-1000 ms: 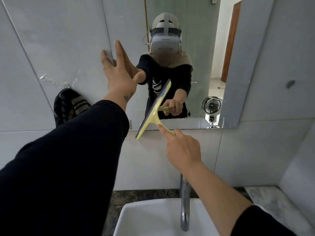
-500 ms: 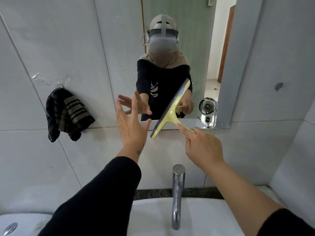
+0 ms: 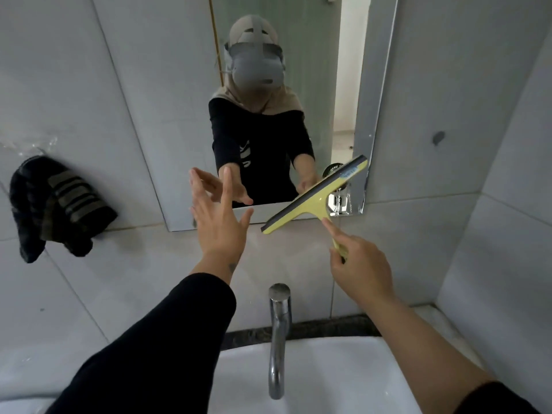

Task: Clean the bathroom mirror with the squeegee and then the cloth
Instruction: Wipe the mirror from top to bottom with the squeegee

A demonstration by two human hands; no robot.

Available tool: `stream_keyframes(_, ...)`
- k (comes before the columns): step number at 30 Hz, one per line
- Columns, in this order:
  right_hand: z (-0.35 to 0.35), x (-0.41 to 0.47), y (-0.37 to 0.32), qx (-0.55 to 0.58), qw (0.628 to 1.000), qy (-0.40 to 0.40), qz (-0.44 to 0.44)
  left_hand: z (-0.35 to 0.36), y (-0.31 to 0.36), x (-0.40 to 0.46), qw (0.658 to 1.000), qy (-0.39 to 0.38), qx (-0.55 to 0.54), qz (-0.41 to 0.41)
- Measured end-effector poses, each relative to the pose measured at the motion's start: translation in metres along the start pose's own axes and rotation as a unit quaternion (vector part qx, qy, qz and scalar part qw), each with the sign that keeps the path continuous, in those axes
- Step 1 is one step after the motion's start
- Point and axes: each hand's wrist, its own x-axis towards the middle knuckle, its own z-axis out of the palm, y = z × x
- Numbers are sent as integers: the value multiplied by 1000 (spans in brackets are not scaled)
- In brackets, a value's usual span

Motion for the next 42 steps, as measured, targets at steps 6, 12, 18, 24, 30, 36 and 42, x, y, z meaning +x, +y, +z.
stream_keyframes(6, 17, -12, 5, 78, 997, 9, 28, 0, -4, 0, 1000, -4, 7, -1)
stream_keyframes(12, 32, -25, 14, 123, 989, -1, 78, 2, -6, 1, 1000, -9, 12, -7)
stream_keyframes(18, 31, -42, 25, 98, 984, -66, 134, -4, -4, 2, 999, -29, 26, -12)
stream_keyframes(24, -5, -44, 38, 60, 973, -135, 176, -7, 21, -22, 996, -55, 40, 53)
stream_keyframes(30, -77, -21, 27, 59, 942, -249, 217, 14, 80, -74, 951, -212, -56, 217)
stream_keyframes(36, -145, 4, 18, 32, 916, -341, 208, 9, 132, -90, 905, -284, -107, 299)
stream_keyframes(42, -190, 16, 13, -13, 922, -338, 190, 6, 155, -78, 886, -221, -122, 389)
